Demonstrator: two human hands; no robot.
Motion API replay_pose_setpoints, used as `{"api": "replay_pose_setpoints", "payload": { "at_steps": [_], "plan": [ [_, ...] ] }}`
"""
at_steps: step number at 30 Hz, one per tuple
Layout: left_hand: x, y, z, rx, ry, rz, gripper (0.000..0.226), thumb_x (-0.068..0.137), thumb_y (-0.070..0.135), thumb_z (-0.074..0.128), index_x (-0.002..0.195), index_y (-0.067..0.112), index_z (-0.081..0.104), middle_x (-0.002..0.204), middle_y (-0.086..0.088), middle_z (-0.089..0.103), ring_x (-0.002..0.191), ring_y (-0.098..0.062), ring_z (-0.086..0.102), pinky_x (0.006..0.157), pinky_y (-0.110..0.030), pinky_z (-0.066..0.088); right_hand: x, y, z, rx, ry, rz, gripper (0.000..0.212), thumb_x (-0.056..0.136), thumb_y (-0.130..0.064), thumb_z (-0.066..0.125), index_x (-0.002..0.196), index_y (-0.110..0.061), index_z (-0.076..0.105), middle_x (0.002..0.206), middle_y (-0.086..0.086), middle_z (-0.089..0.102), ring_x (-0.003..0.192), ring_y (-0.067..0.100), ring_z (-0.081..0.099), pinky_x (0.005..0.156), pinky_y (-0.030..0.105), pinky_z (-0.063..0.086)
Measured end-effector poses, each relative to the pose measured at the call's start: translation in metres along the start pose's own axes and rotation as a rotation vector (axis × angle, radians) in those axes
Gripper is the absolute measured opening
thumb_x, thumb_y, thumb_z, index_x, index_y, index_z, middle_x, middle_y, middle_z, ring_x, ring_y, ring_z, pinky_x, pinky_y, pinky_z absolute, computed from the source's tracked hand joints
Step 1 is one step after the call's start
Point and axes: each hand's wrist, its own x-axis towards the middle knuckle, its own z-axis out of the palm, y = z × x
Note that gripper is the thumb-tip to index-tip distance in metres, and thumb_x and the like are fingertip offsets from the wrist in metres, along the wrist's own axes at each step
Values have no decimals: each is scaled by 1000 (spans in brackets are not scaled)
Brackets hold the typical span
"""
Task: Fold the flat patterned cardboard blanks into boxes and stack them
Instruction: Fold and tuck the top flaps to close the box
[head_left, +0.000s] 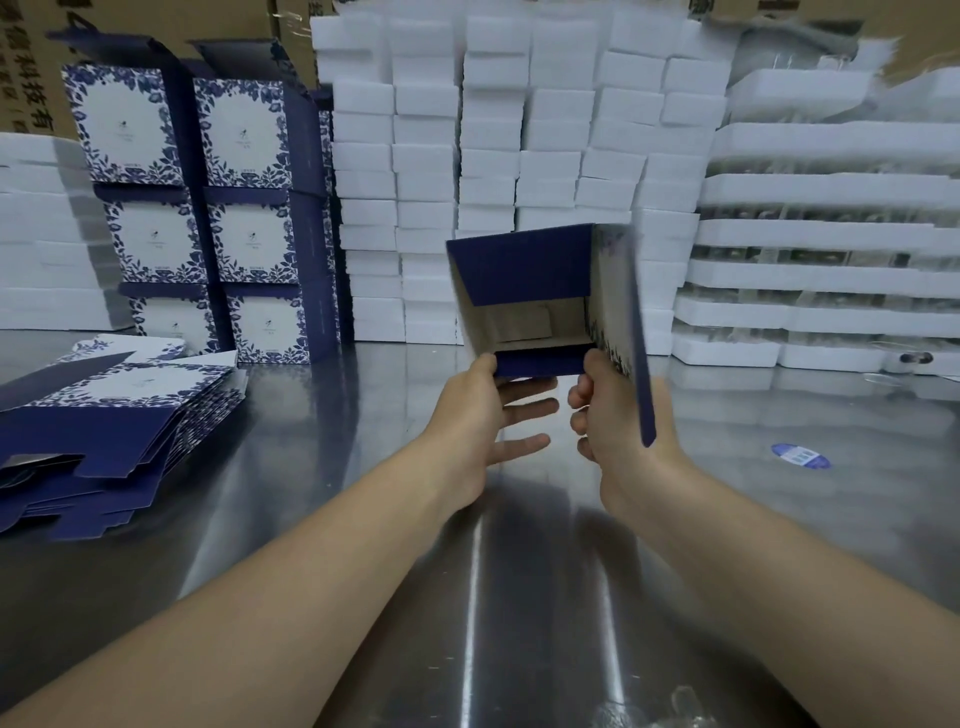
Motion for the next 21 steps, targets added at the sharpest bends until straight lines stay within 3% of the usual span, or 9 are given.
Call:
{"api": "replay_pose_setpoints", "payload": {
  "at_steps": [4, 7, 9, 12, 14, 16, 18, 19, 21],
  "plan": [
    [-1, -2, 3, 29, -48, -46, 51, 112, 57, 32, 121, 21, 68, 94, 0, 83, 85, -19, 81, 64, -38, 66, 2, -1, 1, 15, 26, -33, 41, 106, -26, 55, 65, -25, 53, 67, -1, 55, 50, 9, 44, 44, 20, 36],
    [0, -1, 1, 7, -27, 26, 45, 115, 40, 29, 114, 19, 69, 92, 1, 83, 84, -18, 81, 65, -37, 66, 0, -2, 1, 83, -83, 6, 47, 108, -36, 53, 64, -20, 54, 56, -6, 53, 39, 4, 41, 39, 17, 36],
    [4, 3, -4, 6, 25, 70, 44, 115, 33, 30, 114, 18, 71, 92, 0, 83, 84, -17, 81, 66, -37, 66, -1, -4, -2, -40, -158, -68, 45, 106, -47, 57, 71, -19, 59, 60, -7, 60, 42, 3, 48, 44, 17, 42],
    [9, 10, -11, 46, 93, 97, 41, 114, 33, 31, 112, 18, 69, 98, -6, 82, 83, -19, 81, 68, -38, 67, -1, -6, -6, -325, -315, -170, 33, 101, -55, 64, 101, -22, 67, 91, -6, 73, 65, 4, 67, 65, 29, 57],
    [11, 13, -15, 91, 127, 110, 39, 114, 32, 29, 113, 20, 66, 106, -7, 79, 86, -19, 81, 67, -38, 67, 3, -4, -8, -485, -325, -219, 43, 99, -39, 72, 132, -13, 60, 122, 4, 71, 95, 22, 70, 90, 38, 57],
    [13, 14, -18, 167, 144, 132, 39, 113, 31, 29, 111, 21, 66, 110, -6, 78, 91, -19, 79, 67, -37, 67, 5, 0, -14, -226, -288, -113, 34, 106, -11, 61, 139, -3, 55, 132, 12, 70, 112, 30, 69, 100, 34, 51],
    [16, 14, -21, 207, 161, 135, 37, 112, 32, 30, 112, 21, 66, 114, -5, 76, 95, -19, 77, 69, -37, 67, 4, -3, -21, 222, -414, 2, 20, 111, -4, 42, 116, -7, 61, 99, 7, 80, 94, 17, 76, 83, 23, 57],
    [16, 13, -22, 206, 169, 130, 36, 111, 34, 32, 114, 21, 65, 115, -4, 75, 96, -19, 76, 69, -38, 67, 7, -3, -24, 348, -427, 13, 19, 112, -15, 43, 118, -13, 61, 98, 3, 80, 94, 13, 76, 84, 21, 57],
    [16, 13, -23, 195, 188, 121, 33, 110, 42, 38, 116, 22, 64, 115, -1, 72, 100, -19, 74, 72, -41, 67, 12, 0, -24, 95, -352, -211, 47, 104, -49, 51, 146, -27, 51, 144, 6, 64, 133, 22, 61, 113, 38, 49]
  ]
}}
